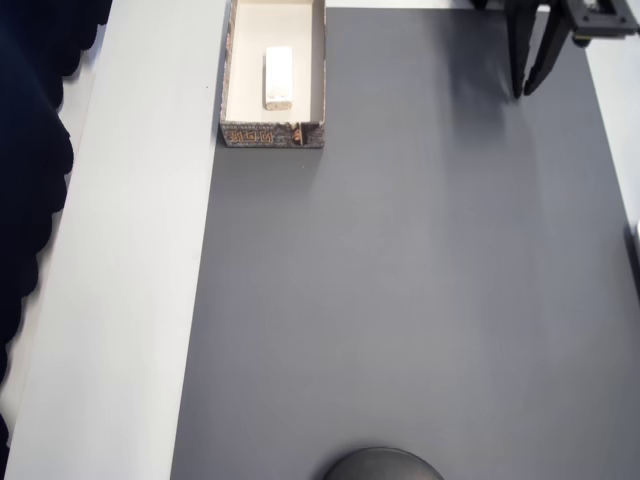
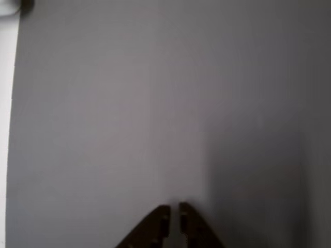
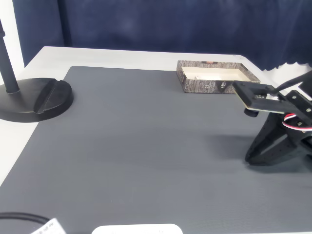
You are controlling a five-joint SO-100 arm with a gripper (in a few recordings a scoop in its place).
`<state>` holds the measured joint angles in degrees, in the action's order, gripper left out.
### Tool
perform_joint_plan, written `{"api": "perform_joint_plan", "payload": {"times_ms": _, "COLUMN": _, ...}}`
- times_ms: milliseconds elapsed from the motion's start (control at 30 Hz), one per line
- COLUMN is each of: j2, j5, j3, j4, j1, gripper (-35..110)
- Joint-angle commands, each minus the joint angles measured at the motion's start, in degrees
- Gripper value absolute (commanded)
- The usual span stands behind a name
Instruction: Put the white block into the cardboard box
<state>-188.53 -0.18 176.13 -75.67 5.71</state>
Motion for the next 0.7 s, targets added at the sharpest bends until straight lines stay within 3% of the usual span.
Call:
{"api": "perform_joint_plan", "payload": {"times_ms": 0, "j2": -1.93, "j5": -1.05, "j3": 1.05, "j4": -0.62, "j1": -0.09, "gripper": -2}}
{"api": "perform_joint_plan", "payload": {"times_ms": 667, "j2": -1.93, "j5": -1.85, "j3": 1.05, "j4": -0.62, "j1": -0.53, "gripper": -2}}
